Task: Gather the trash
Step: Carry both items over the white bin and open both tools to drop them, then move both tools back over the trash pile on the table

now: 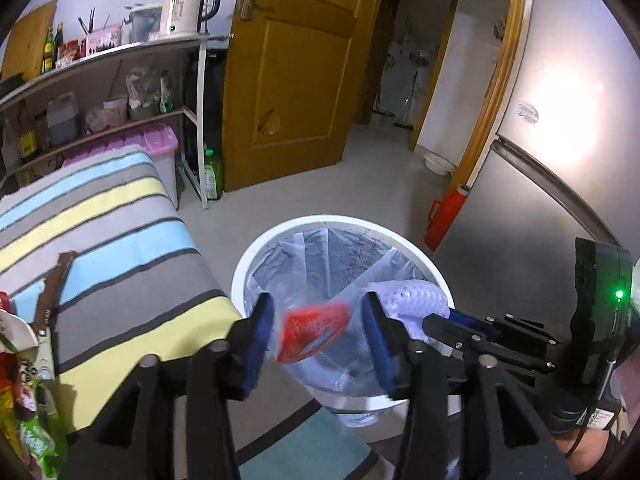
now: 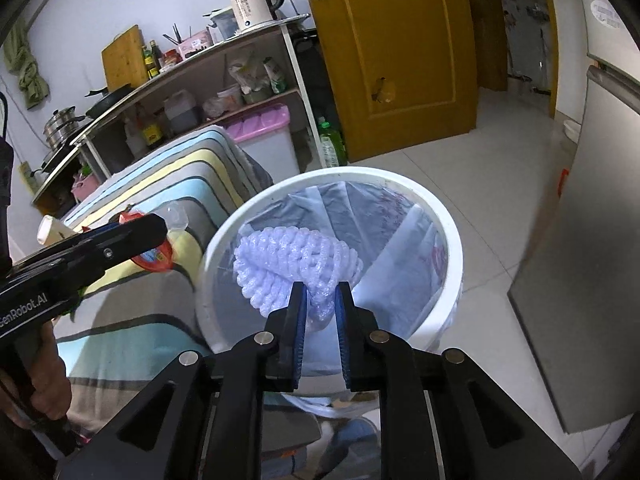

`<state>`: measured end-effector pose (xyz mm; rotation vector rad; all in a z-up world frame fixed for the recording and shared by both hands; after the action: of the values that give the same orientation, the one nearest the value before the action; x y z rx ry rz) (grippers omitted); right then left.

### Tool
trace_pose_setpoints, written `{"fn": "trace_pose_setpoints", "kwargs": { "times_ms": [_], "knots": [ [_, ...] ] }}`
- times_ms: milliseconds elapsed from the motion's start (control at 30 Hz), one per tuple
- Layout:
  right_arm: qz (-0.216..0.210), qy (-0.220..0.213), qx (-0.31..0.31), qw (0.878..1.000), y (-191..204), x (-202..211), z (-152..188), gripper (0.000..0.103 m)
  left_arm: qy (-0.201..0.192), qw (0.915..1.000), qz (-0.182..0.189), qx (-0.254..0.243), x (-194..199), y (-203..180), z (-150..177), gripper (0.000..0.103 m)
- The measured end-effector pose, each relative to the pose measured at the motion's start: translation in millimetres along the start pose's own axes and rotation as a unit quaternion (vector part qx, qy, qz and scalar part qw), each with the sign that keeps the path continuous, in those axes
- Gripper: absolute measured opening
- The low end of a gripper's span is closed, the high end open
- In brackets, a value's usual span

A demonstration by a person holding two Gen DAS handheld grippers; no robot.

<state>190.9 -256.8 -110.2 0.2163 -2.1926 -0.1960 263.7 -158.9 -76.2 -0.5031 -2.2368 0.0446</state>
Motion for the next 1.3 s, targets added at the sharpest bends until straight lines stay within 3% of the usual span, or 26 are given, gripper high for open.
{"fn": "trace_pose_setpoints", "kwargs": {
  "times_ms": [100,167,700,1300],
  "knots": [
    [0.003,0.001,-0.004,1.0,-3,-3,1,0.033,0.004,1.0,0.001,0.005,-5,3,-1,0.057],
    [0.003,0.001,-0.005,1.0,-4,-4,0,0.038,0.005,0.9999,0.002,0.009,-6,5,-2,0.057],
    [-0.014,-0.039,0.025,0.999,31,38,-2,0.038,-0.048,0.9979,-0.013,0.042,52,29,7,0.057],
    [-0.095,-0.032,0.105,0.989,145,61,23,0.038,-0.094,0.9884,-0.102,0.063,140,101,66,0.057]
  ]
}}
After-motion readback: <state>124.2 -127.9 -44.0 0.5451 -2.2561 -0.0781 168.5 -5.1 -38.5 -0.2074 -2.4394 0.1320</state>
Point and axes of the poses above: each gripper's, at about its wrist camera, not at the fingertips, and x roughly against the way its jaws point, y to its left, z to its underside, the point moved 9 cm from there along -x, roughly the way its jaws point, and after that the axes turned 6 degrees about y, right-handed, at the moved point
